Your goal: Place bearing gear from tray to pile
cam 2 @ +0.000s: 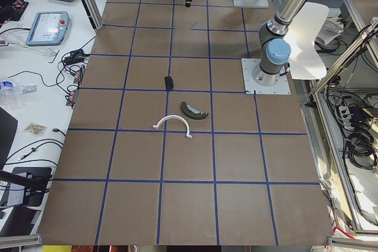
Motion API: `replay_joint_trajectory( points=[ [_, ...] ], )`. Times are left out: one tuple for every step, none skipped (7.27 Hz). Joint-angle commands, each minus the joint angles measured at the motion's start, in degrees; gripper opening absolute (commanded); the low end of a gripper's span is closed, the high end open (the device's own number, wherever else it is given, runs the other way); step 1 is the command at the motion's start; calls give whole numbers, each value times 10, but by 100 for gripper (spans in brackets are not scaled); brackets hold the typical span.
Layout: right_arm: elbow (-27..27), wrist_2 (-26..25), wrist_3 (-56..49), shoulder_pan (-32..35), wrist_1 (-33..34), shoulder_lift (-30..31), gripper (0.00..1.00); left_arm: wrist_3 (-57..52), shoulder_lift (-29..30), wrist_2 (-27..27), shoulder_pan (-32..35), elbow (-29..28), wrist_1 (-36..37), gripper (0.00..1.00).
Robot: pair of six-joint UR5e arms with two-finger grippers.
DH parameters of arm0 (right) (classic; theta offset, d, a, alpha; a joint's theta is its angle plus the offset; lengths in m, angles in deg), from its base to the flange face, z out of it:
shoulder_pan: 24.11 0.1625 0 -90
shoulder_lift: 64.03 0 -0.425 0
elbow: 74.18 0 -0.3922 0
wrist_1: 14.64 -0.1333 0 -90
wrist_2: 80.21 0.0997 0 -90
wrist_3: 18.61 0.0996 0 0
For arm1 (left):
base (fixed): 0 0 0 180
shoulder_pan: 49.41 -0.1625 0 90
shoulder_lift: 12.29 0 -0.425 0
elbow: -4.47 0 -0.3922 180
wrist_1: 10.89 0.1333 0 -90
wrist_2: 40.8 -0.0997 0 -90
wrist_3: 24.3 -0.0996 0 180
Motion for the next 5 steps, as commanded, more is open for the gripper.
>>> replay_joint_trajectory(
  points=[
    [46, 3, -45, -18, 2, -61, 100, 0, 0, 0, 0, 0, 0, 100],
    [58, 5, -58, -26, 3, -83, 100, 0, 1, 0, 0, 0, 0, 100],
    [70, 5, -60, -28, 3, -98, 100, 0, 0, 0, 0, 0, 0, 100],
    [78, 5, -65, -32, 3, -112, 100, 0, 0, -1, 0, 0, 0, 100],
    [81, 5, -84, -34, 3, -117, 100, 0, 0, -1, 0, 0, 0, 100]
  ],
)
